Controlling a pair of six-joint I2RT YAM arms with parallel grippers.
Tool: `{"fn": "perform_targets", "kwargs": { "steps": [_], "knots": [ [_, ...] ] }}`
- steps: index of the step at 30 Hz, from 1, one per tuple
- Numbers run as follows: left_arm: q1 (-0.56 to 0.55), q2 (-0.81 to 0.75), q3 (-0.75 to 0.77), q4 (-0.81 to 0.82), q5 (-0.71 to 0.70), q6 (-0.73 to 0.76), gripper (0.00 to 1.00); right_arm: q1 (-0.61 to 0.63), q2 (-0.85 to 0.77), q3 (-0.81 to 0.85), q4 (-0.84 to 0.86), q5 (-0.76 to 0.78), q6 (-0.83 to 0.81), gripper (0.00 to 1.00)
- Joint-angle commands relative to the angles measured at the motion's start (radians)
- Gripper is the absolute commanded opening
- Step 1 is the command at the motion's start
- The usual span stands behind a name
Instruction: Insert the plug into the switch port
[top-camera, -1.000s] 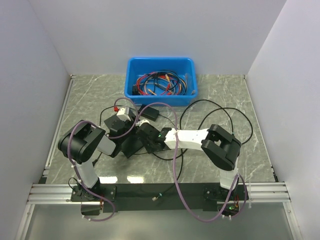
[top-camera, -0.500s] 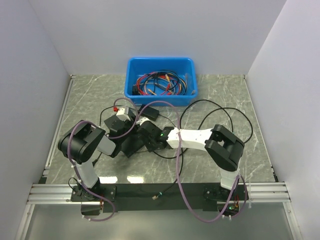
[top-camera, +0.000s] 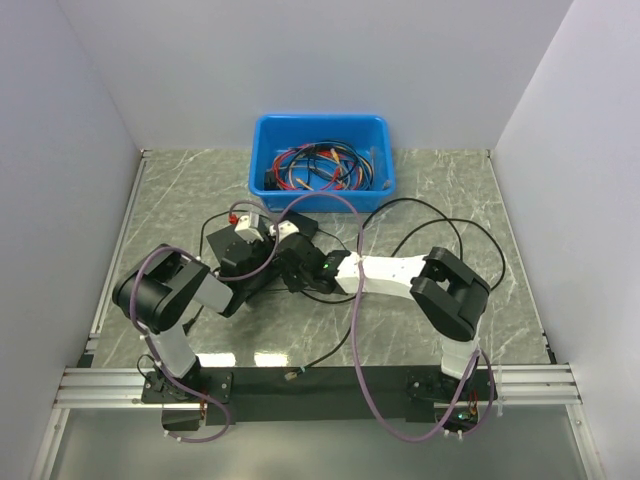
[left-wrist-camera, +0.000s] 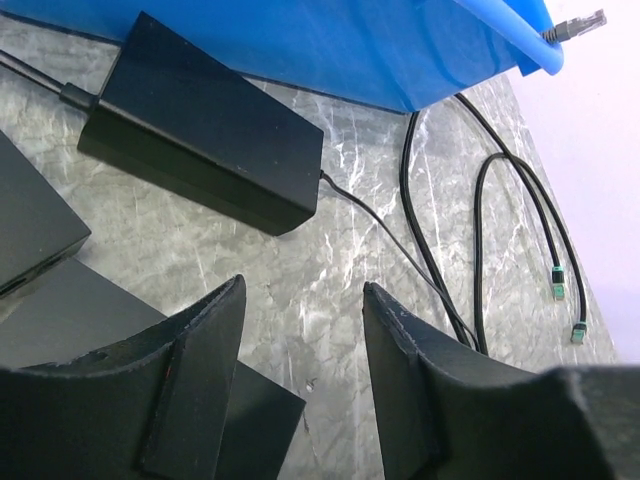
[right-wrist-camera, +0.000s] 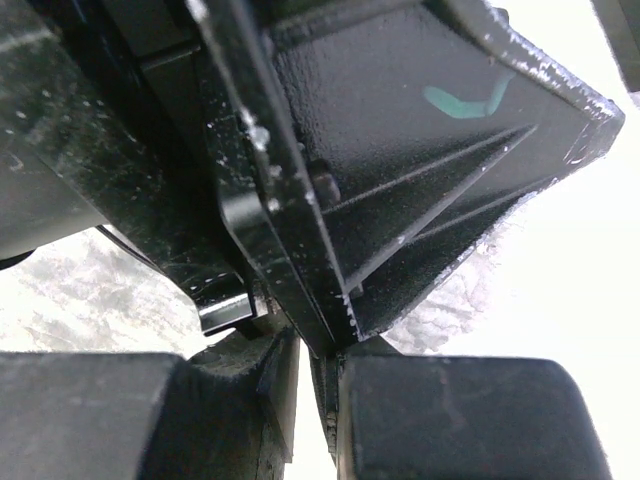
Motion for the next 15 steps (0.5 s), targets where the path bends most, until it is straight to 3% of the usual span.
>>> {"fn": "perform_targets", "kwargs": {
  "steps": [1,4,7,8,15],
  "knots": [
    [-0.087,0.062,-0.089,-0.389,0.226,-0.09,0.58,-0.051,-0.077,0.057,0.652,0.09,0.034,0.0],
    [-0.09,0.042,-0.083,-0.413,0.217,-0.09,0.58,-0.049,-0.096,-0.009,0.655,0.09,0.045,0.0],
    [-0.091,0.012,-0.068,-0.456,0.2,-0.089,0.58,-0.051,-0.12,-0.075,0.647,0.104,0.042,0.19],
    [-0.094,0.002,-0.059,-0.467,0.197,-0.089,0.58,-0.051,-0.134,-0.091,0.642,0.119,0.039,0.3],
    [-0.105,-0.096,0.01,-0.614,0.128,-0.067,0.58,-0.051,-0.246,-0.212,0.615,0.182,0.0,0.52]
  ]
}}
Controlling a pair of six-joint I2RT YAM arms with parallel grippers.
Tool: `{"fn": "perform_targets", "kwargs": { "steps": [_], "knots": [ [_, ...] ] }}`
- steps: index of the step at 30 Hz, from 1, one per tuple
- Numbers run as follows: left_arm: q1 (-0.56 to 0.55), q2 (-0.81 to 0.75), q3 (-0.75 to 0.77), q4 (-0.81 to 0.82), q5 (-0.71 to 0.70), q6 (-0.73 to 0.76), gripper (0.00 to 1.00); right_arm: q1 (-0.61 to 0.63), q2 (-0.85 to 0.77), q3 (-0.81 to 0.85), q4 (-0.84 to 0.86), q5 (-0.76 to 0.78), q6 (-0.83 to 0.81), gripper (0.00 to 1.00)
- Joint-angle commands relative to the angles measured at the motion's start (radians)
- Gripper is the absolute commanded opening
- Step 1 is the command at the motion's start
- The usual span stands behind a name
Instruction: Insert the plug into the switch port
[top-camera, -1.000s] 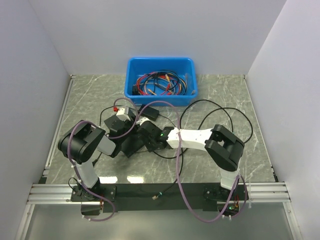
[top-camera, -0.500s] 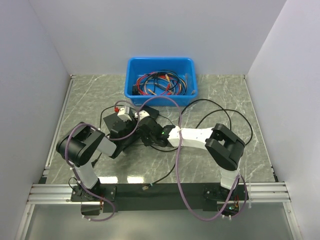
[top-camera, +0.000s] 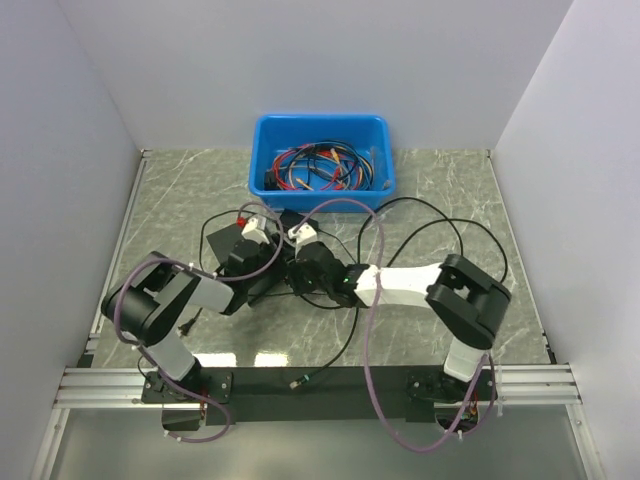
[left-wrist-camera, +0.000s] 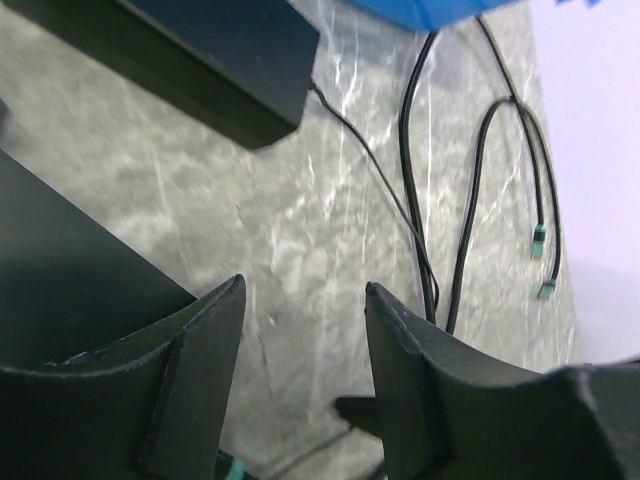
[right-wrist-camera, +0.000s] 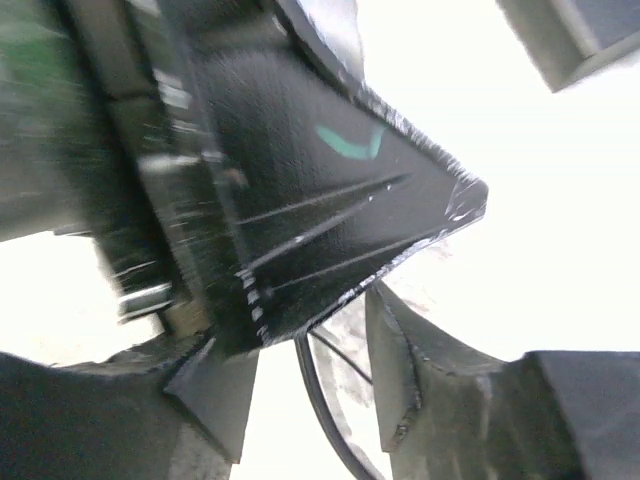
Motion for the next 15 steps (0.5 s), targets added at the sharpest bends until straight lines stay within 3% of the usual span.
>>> {"fn": "perform_targets", "kwargs": {
  "steps": [1,6,9,15],
  "knots": [
    [-0.065,-0.037,-0.018,-0.385,0.086,0.046,0.58,-0.034,-0.159,0.005,0.321,0.144,-0.013,0.53],
    [-0.063,-0.183,0.071,-0.589,-0.026,0.075,0.6,-0.03,-0.317,-0.058,0.294,0.165,-0.033,0.56],
    [-0.051,-0.301,0.131,-0.722,-0.126,0.092,0.63,-0.022,-0.397,-0.088,0.28,0.09,-0.043,0.56],
    [0.101,-0.514,0.195,-0.939,-0.271,0.084,0.65,0.037,-0.4,-0.066,0.249,-0.06,-0.062,0.57]
  ]
}}
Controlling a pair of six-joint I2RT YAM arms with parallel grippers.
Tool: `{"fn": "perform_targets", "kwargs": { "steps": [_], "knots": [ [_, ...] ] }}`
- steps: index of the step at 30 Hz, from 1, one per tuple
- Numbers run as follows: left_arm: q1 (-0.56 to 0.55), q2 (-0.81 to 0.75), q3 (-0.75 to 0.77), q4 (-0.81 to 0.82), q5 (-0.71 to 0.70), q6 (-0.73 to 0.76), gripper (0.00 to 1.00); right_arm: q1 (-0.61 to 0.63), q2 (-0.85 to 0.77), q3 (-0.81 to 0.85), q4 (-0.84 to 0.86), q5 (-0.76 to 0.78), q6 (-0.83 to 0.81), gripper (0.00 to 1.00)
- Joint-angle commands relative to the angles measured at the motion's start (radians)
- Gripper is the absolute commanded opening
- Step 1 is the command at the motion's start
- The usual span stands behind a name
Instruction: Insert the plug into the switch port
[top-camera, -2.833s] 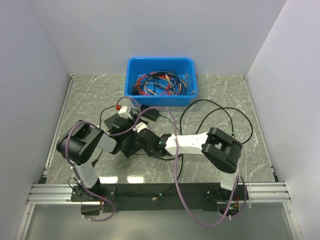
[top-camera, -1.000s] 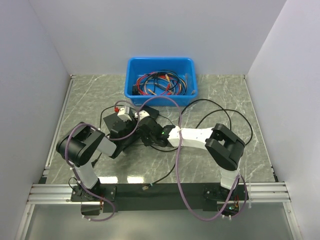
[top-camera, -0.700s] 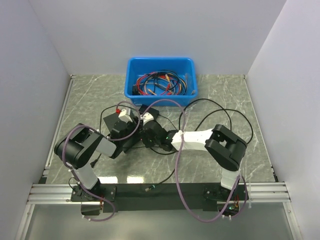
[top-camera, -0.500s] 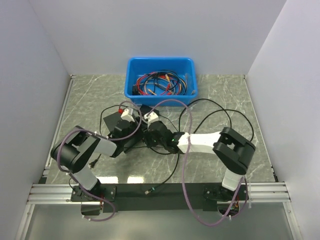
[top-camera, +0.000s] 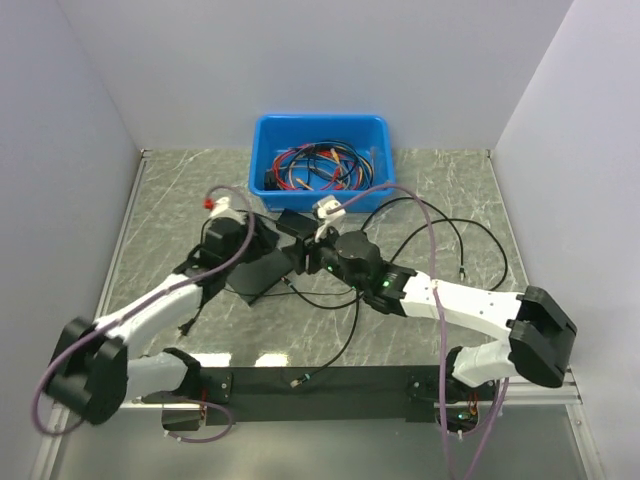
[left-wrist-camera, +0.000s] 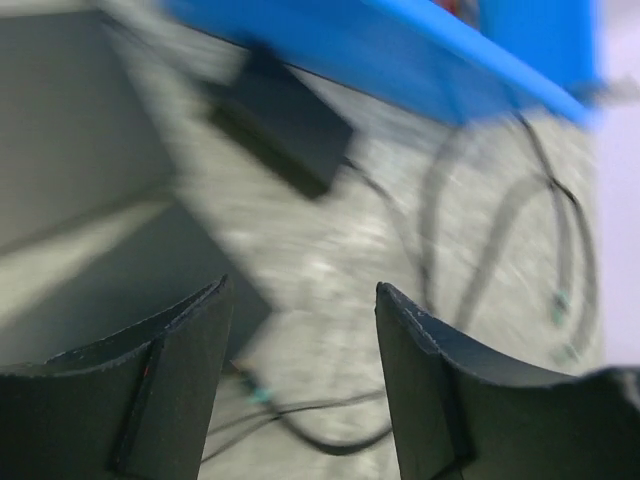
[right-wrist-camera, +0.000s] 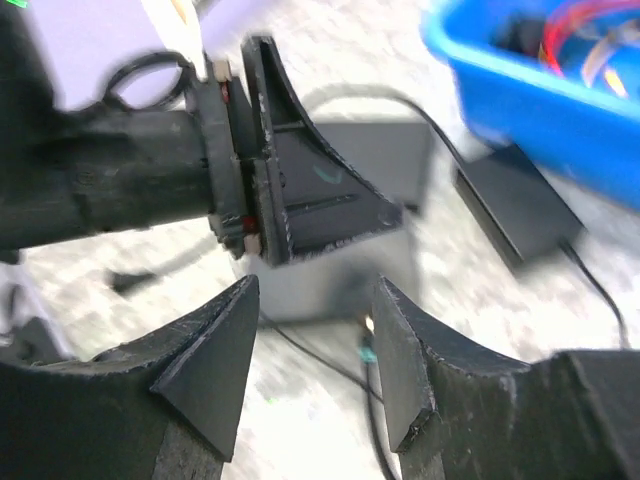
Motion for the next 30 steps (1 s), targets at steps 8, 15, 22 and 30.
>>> {"fn": "perform_targets", "kwargs": {
  "steps": [8,15,22,30],
  "knots": [
    [0.151,-0.661,-0.087,-0.583,-0.341,-0.08,0.7,0.058,0.465,0.535,-0.143,-0.192,0.046,0.55],
    [0.101,-0.833,-0.065,-0.696,-0.386,-0.144,0.72,0.065,0.725,0.809,-0.249,-0.281,0.142,0.55],
    [0.101,-0.864,0.074,-0.803,-0.468,-0.128,0.72,0.068,0.86,0.908,-0.316,-0.26,0.159,0.55],
    [0.101,-0.893,0.084,-0.8,-0.475,-0.101,0.73,0.064,1.041,1.084,-0.447,-0.251,0.165,0.55]
  ]
}}
